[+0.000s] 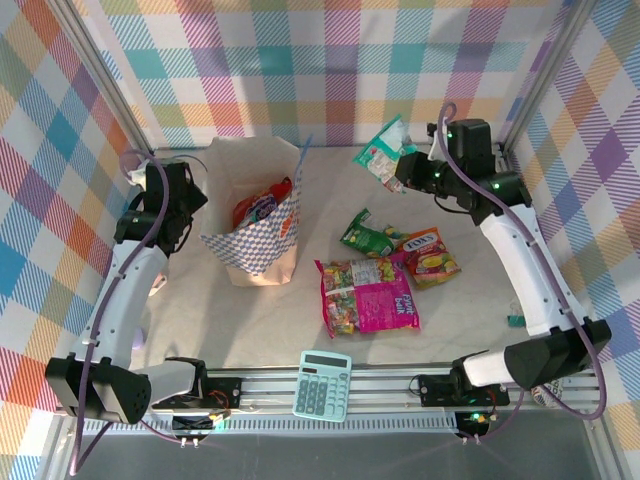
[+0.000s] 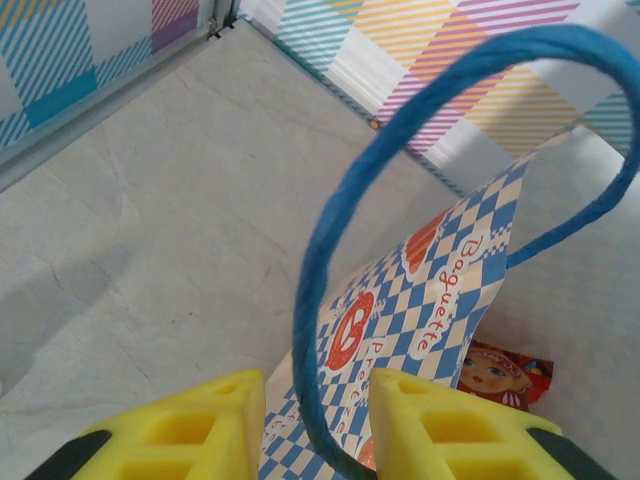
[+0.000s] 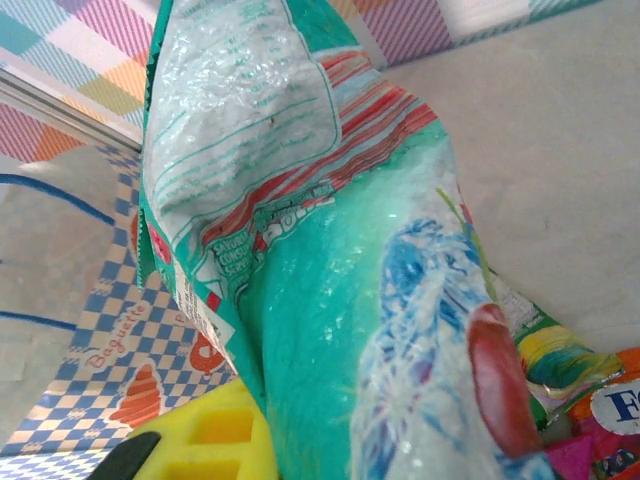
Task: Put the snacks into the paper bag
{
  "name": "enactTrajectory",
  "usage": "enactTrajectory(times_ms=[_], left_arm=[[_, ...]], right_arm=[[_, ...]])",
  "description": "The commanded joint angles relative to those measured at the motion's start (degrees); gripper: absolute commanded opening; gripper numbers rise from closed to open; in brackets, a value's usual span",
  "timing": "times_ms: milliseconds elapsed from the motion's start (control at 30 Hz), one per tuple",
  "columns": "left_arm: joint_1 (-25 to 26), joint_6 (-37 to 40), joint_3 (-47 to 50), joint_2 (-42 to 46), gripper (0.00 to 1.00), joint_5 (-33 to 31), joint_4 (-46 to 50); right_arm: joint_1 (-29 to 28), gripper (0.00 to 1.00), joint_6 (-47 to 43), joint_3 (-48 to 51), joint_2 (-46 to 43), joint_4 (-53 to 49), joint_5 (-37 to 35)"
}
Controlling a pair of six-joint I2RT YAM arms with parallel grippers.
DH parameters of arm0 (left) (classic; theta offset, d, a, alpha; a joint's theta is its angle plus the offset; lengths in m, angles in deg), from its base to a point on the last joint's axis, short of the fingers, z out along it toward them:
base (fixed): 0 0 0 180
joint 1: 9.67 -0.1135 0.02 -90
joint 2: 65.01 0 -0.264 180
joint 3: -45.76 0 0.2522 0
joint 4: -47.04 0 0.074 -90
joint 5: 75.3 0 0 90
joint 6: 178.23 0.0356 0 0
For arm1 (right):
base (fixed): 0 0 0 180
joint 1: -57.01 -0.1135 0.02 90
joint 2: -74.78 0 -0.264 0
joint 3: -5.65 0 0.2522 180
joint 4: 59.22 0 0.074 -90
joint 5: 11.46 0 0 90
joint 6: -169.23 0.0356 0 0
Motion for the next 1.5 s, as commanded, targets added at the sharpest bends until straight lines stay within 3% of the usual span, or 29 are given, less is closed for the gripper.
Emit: enactTrajectory(times_ms=[0,600,933,1467], left_arm=[[-0.48,0.23,1.0,1.55,0.33,1.41,0.42],[-0.58,0.15,2.29,3.04,0.32,2.62,1.34],[-0.7,0.98,1.53,1.78,0.31,3.58,2.8],[-0.73,0.78,1.27,1.81,0.28,5.46,2.62]], right_arm=[[-0.9,0.0,-1.06,-2.03,-1.64,2.38,0.19],[-7.18,0.0,-2.2,-5.98,-1.01,3.28,0.04],[-14.76,0.0,-5.32,-7.99,-0.71,4.44,-6.32],[-21.39,0.0,-7.77,-6.96,-5.05,5.63,-10.83]])
